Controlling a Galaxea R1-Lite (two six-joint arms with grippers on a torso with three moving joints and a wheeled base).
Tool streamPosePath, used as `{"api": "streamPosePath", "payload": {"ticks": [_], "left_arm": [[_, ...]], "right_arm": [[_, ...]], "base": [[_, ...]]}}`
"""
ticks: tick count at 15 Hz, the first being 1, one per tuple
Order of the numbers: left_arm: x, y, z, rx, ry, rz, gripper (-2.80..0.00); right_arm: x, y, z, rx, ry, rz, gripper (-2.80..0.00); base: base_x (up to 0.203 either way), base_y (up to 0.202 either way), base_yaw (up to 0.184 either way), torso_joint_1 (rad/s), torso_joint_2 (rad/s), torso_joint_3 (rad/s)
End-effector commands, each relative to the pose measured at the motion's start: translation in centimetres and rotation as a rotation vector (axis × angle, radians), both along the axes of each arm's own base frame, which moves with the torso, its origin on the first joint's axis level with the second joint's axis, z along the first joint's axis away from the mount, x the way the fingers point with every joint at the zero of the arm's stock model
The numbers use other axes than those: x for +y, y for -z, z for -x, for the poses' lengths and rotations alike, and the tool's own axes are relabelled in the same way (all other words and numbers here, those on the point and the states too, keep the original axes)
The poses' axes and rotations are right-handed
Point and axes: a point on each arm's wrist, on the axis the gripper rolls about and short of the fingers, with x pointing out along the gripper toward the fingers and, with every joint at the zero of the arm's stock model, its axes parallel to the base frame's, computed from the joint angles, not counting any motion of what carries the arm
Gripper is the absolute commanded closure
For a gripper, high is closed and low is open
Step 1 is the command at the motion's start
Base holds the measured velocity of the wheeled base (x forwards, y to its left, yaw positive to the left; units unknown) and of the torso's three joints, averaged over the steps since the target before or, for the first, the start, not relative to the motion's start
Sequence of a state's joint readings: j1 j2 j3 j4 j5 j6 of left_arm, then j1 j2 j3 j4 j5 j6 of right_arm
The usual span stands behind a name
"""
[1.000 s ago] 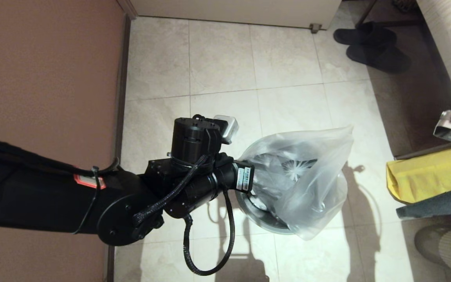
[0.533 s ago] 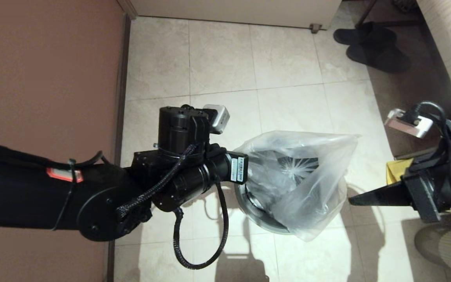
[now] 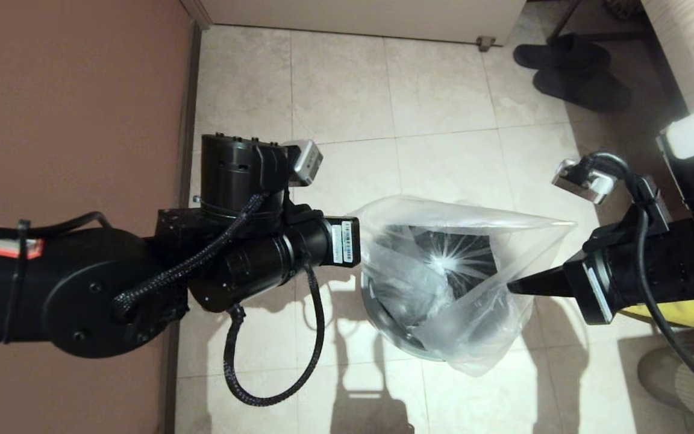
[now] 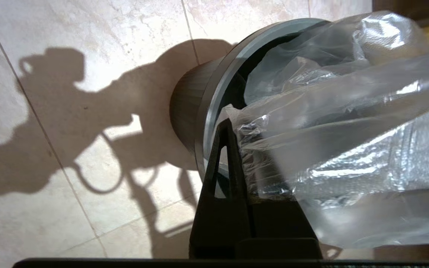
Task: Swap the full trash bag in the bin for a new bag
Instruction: Put the new garbage bag on the trash can
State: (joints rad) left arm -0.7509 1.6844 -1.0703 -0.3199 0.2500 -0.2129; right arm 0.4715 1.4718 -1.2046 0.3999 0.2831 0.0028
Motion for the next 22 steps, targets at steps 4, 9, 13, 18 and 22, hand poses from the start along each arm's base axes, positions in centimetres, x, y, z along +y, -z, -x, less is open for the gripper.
{"api": "streamPosePath", "payload": {"ticks": [4,9,13,18,22], "left_arm": [[0.9,-3.1,1.1,0.024,0.029,0.123,0.00],[1.3,-6.3,1.7,0.077,0.075,0.229,0.00],[2.5,-5.4,0.7,0.125,0.018,0.192,0.00],[4.5,-6.0,0.7,0.119,0.004,0.213,0.00],[4.0,-5.9,0.2,0.127,0.017,0.207,0.00]], "right_arm": [[0.5,0.4,-1.6,-0.110,0.125,0.057,0.00],[-0.2,-0.5,-3.5,-0.213,0.231,0.033,0.00],[-2.5,-1.0,-4.4,-0.214,0.299,0.022,0.00],[-4.2,-2.0,-5.8,-0.224,0.313,-0.019,0.00],[-4.6,-4.5,-4.6,-0.230,0.309,-0.060,0.00]], "base": [[0.000,0.000,0.000,0.000,0.00,0.000],[0.000,0.000,0.000,0.000,0.00,0.000],[0.000,0.000,0.000,0.000,0.00,0.000],[0.000,0.000,0.000,0.000,0.00,0.000],[0.000,0.000,0.000,0.000,0.00,0.000]]}}
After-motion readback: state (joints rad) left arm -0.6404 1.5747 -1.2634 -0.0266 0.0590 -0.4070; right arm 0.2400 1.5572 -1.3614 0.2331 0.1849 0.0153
